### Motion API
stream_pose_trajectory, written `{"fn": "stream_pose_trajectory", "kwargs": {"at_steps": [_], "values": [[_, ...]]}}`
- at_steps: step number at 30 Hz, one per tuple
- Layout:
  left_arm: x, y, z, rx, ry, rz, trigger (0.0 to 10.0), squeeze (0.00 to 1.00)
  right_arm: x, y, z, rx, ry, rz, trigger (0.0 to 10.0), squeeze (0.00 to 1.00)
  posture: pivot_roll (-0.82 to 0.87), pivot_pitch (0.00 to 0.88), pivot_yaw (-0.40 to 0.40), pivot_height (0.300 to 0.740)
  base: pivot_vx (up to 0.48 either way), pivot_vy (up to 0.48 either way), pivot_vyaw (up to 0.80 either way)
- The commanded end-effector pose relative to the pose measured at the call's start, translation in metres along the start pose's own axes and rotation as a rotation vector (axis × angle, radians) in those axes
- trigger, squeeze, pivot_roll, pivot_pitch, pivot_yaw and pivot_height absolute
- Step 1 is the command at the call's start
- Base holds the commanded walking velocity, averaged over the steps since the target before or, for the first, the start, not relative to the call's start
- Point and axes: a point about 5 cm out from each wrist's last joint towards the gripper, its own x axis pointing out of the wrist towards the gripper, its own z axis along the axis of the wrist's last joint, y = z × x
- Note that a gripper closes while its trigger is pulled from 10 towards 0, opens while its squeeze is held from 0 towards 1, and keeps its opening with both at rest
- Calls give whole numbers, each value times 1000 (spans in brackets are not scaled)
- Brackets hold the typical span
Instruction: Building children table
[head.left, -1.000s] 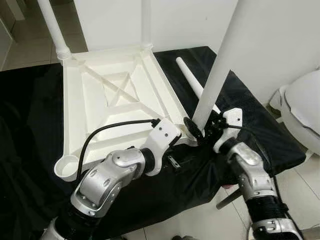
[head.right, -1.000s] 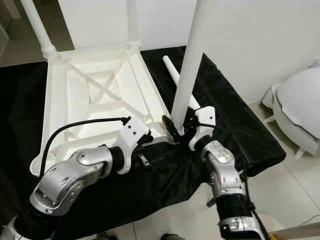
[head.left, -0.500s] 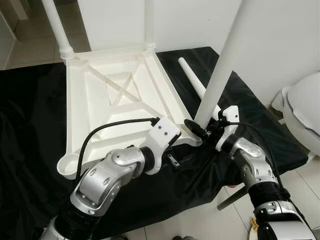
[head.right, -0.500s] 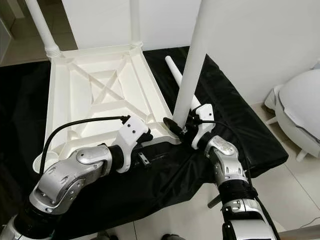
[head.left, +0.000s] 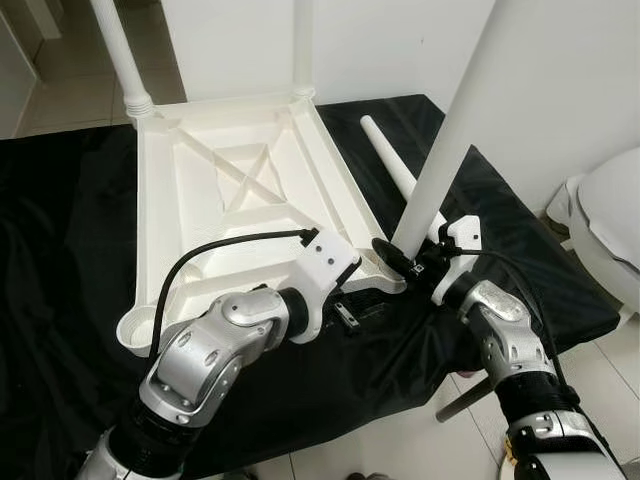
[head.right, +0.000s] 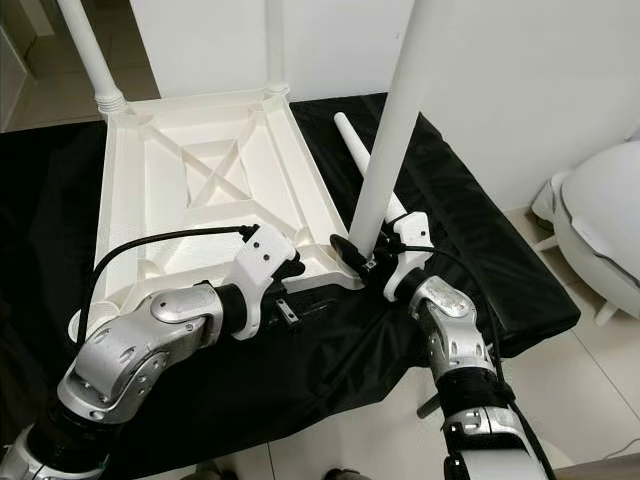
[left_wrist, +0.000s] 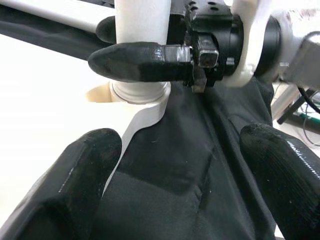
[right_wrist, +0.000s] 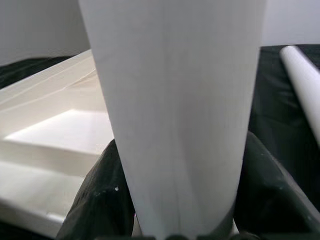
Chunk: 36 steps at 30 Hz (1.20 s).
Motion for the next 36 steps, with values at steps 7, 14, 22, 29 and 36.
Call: {"fn": "stream_pose_trajectory", "kwargs": {"at_steps": [7, 14, 22, 29, 36], "values": [[2, -3, -4, -8, 14, -40, 10000, 0, 0, 21, -8, 64, -21, -111, 0, 0, -39, 107, 36, 740, 0, 0, 0], [2, -1, -4, -5, 17, -37, 10000, 0, 12, 42, -14, 93, 4, -297, 0, 0, -45, 84, 29, 740, 0, 0, 0], [5, -3, -4, -3, 12, -43, 10000, 0, 22, 43, -17, 97, 38, -495, 0, 0, -48, 65, 20, 740, 0, 0, 0], [6, -3, -4, -2, 10, -45, 10000, 0, 23, 45, -22, 76, 82, -582, 0, 0, -48, 56, 16, 740, 0, 0, 0], [6, -3, -5, 0, 11, -46, 10000, 0, 21, 42, -26, 50, 121, -604, 10000, 0, -47, 46, 11, 740, 0, 0, 0]]}}
